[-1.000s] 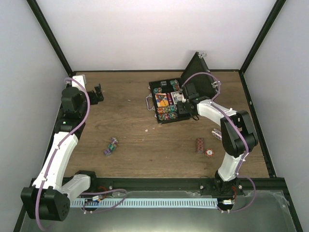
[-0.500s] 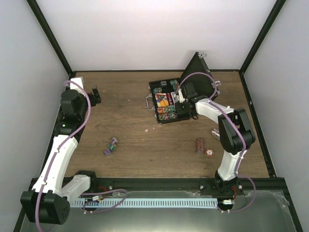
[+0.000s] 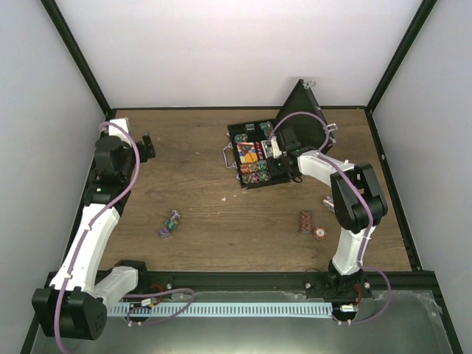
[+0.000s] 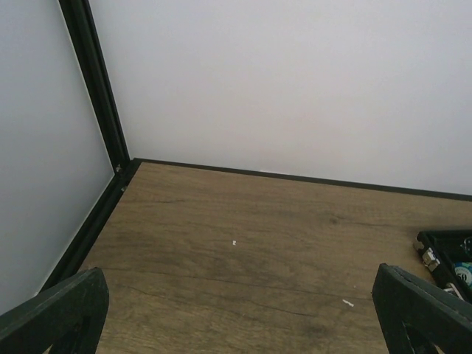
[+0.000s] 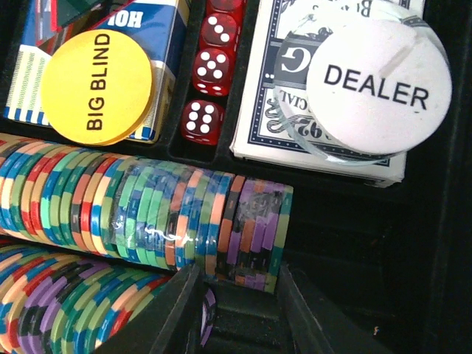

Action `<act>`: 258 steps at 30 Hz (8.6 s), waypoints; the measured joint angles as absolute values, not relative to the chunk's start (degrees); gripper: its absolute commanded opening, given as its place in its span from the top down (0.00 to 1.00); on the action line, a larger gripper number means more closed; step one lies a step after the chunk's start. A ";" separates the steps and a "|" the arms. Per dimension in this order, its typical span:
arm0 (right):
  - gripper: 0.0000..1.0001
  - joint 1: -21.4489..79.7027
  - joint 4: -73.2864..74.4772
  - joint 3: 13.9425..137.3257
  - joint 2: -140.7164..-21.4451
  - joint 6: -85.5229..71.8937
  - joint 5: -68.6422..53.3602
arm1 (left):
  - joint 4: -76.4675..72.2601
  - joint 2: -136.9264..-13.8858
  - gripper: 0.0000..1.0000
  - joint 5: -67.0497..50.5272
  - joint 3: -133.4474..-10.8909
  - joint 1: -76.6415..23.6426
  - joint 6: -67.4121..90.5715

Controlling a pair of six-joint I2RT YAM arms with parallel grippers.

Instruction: Pack up texas hold em set

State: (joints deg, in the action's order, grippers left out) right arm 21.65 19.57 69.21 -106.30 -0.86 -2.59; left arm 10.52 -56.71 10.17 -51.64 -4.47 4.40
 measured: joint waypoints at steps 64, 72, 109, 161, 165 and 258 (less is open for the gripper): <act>0.00 13.23 46.72 49.17 -71.72 -37.39 -13.19 | 11.31 -58.19 0.00 11.29 -51.40 -4.49 4.47; 0.09 12.21 48.75 46.63 -74.41 -38.35 -11.35 | 11.29 -58.19 0.00 11.09 -51.40 -4.49 4.47; 0.68 12.19 30.57 37.65 -78.78 -45.08 -27.11 | 11.73 -58.19 0.00 11.31 -51.40 -4.49 4.51; 0.66 21.65 -1.04 49.56 -92.09 -73.01 -1.50 | 11.75 -59.09 0.00 10.17 -51.40 -4.95 4.91; 0.66 23.90 -0.16 50.87 -92.14 -72.49 3.95 | 11.75 -59.09 0.00 10.02 -51.40 -5.23 4.91; 0.42 15.86 33.58 74.39 -106.91 -16.45 -12.34 | 11.77 -60.69 0.00 10.44 -51.29 -6.55 4.89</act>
State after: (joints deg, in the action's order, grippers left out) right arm 15.86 33.58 74.39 -106.91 -16.45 -12.34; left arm 11.77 -60.69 10.44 -51.29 -6.55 4.89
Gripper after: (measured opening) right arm 0.586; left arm 0.998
